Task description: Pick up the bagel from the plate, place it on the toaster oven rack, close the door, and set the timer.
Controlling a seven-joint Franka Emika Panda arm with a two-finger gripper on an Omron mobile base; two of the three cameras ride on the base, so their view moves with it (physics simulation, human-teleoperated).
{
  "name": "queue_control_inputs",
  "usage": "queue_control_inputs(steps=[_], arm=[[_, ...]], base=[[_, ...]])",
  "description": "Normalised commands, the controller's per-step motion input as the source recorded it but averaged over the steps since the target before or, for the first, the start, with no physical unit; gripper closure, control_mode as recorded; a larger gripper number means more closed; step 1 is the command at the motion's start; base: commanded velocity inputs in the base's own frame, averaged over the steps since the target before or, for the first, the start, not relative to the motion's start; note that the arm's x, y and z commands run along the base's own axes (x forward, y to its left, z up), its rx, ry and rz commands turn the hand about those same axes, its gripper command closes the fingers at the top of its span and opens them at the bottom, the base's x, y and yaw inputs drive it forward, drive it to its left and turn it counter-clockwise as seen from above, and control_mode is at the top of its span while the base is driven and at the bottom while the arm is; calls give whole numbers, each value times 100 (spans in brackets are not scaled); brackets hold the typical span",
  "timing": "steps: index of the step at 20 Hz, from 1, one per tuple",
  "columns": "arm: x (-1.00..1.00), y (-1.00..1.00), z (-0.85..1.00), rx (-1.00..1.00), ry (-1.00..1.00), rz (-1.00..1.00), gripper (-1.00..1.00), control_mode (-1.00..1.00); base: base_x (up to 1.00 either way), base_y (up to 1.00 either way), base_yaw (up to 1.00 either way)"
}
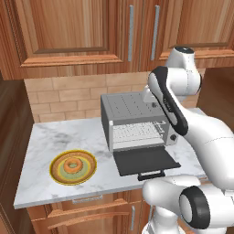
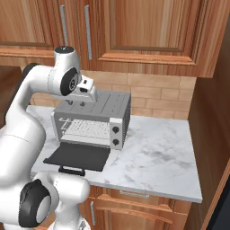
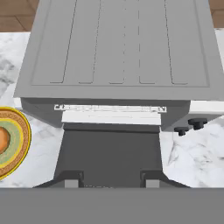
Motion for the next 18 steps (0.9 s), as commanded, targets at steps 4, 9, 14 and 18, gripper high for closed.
queue_control_inputs(steps=[4,9,14,18], arm=[[-16,-3,0,2,-2,0,-100,-100],[-37,-24,0,20,-7,0,-100,-100],[-28,-19,-9,26,-1,0,-100,-100],[-14,-11,-20,23,0,0,-100,-100]], base=[[0,0,0],[0,0,0],[0,0,0],[0,0,0]])
